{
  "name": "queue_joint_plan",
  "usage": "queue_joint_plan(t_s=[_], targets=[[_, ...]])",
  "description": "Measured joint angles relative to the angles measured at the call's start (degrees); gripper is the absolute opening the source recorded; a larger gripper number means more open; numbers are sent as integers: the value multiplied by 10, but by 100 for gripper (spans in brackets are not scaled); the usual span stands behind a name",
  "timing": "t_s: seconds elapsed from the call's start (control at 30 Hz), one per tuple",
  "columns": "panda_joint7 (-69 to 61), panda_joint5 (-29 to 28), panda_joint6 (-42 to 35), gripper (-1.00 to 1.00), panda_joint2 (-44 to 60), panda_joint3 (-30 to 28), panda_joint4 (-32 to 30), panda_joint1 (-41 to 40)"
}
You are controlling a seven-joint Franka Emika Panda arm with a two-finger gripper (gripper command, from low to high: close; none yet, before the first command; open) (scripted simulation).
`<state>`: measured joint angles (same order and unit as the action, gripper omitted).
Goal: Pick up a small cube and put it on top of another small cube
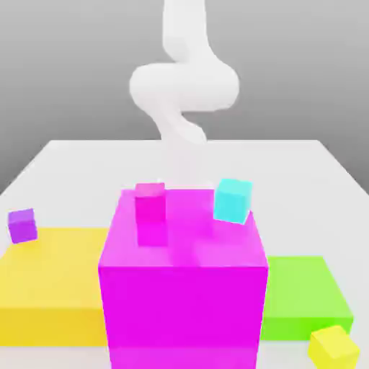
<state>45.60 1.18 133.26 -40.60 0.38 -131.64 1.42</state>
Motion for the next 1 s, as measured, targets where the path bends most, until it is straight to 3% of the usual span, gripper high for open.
queue_joint_plan(t_s=[0.5, 1.0], targets=[[16, 31, 89, 0, 315, 59, 8, 67], [120, -69, 188, 0, 628, 69, 20, 168]])
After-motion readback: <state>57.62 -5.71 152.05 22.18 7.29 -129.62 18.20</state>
